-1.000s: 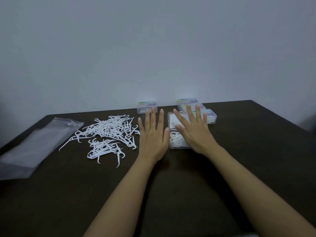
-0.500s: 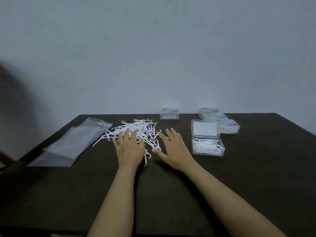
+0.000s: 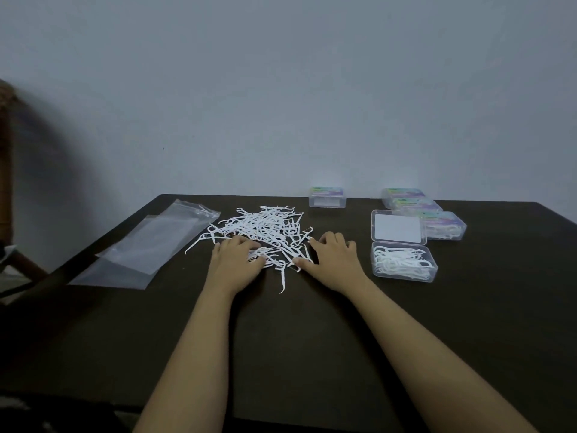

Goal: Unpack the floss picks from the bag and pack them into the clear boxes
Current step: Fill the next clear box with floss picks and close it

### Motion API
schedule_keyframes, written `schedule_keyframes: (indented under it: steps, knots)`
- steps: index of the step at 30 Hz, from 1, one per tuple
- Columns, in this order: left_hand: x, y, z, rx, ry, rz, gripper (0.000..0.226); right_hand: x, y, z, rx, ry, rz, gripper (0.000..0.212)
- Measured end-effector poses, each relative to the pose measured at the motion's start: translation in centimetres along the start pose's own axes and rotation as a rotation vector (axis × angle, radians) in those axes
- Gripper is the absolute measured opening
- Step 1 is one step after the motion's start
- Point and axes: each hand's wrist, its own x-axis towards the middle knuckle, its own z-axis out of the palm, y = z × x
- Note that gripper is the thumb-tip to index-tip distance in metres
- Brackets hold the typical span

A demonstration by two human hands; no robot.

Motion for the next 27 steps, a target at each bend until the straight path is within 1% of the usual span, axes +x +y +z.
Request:
schedule_keyframes:
  steps: [4, 8, 12, 17, 19, 24, 27]
  knots:
    - [-0.3, 0.5, 0.0, -0.042, 0.012, -0.004, 0.028, -0.1, 0.1, -0.2, 0.085, 0.031, -0.002, 0.043]
    - [-0.7, 1.5, 0.0, -0.021, -0.007, 0.011, 0.023, -0.2, 0.3, -0.6, 0.181, 0.045, 0.016, 0.032]
    - [-0.7, 2.2, 0.1, 0.02, -0.011, 0.038, 0.026, -0.4, 0.2, -0.9, 0.238, 0.047, 0.015, 0.028]
    - [-0.6, 2.4, 0.3, -0.142, 0.044, 0.031, 0.028, -0.6, 0.5, -1.2, 0.242, 0.071, -0.003, 0.024]
    - [-0.5, 2.5, 0.3, -0.161, 0.046, 0.016, 0.029, -0.7, 0.6, -1.3, 0.24, 0.088, -0.004, 0.023]
    - [-0.4, 3.1, 0.0, -0.131, 0.085, 0.051, 0.029, -0.9, 0.8, -1.9, 0.303, 0.15, -0.008, 0.023]
    - [-0.4, 3.6, -0.3, -0.101, 0.14, 0.103, 0.028, -1.1, 1.4, -2.5, 0.33, 0.223, 0.004, 0.022]
